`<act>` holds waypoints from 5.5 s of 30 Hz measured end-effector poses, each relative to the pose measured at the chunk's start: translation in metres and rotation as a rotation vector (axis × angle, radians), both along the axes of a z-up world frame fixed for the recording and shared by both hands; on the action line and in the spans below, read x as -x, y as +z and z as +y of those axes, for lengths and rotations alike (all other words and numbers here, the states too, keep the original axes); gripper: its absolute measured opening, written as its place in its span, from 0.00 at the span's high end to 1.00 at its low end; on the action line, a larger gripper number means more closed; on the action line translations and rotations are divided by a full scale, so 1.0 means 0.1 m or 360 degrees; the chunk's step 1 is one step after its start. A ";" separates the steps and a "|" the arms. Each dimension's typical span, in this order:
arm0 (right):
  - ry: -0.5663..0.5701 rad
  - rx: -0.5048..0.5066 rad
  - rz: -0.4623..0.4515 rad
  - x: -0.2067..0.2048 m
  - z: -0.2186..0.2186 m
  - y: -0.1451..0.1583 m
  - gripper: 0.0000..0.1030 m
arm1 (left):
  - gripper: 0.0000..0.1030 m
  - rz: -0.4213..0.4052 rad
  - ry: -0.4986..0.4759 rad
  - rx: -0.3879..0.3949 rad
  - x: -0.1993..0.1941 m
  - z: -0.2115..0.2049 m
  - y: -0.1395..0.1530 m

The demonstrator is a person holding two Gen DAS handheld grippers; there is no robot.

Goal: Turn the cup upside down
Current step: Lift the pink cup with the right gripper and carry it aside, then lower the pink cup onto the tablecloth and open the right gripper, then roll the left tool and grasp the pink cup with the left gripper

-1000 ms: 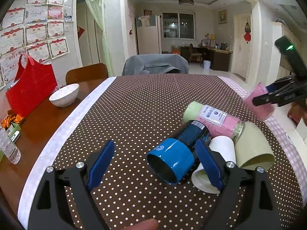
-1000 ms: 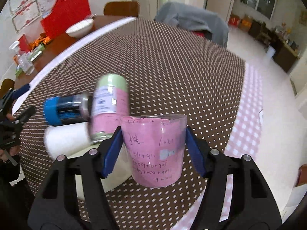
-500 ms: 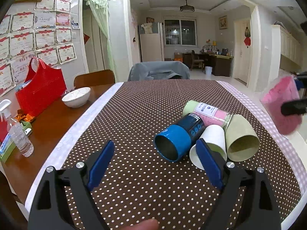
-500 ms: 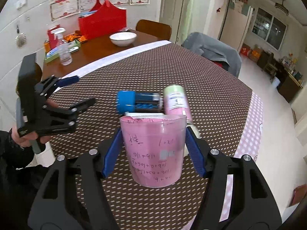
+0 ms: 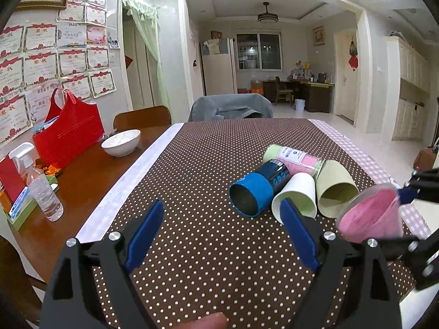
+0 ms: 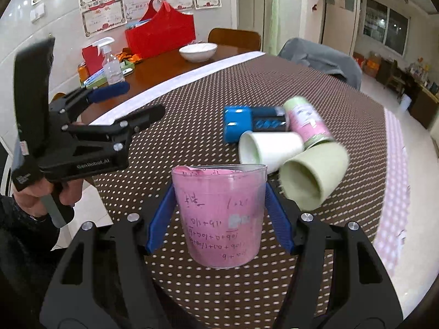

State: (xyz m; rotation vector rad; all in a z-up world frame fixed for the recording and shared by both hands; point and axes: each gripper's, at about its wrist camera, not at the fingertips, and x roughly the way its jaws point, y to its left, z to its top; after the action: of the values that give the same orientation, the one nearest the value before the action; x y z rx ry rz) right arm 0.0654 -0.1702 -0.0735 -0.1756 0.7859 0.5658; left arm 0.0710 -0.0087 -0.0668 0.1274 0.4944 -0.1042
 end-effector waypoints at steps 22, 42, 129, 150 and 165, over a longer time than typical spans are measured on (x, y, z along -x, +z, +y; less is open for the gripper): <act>-0.0003 0.0180 0.0130 -0.21 0.39 -0.62 0.37 | 0.17 0.0084 0.0046 -0.0039 0.11 0.19 -0.22; -0.0121 0.0045 0.0090 -0.21 0.31 -0.61 0.06 | 0.17 0.0074 0.0065 -0.0036 0.16 0.22 -0.19; -0.0689 -0.0448 -0.0114 0.09 -0.87 -0.23 0.06 | 0.17 0.0217 -0.2213 -0.1766 0.43 -0.79 -0.83; -0.0739 -0.0476 -0.0123 0.16 -1.06 -0.22 0.06 | 0.29 0.0582 -0.2519 -0.1973 0.10 -1.21 -1.09; -0.0730 -0.0488 -0.0117 0.13 -1.02 -0.21 0.06 | 0.38 0.0661 -0.2126 -0.1529 -0.56 -1.01 -0.95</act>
State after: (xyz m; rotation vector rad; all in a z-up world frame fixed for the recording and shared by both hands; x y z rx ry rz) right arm 0.0529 -0.2719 -0.0943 0.2613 0.6312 0.2362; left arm 0.1271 -0.1094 -0.1615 1.3971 0.7703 -1.2198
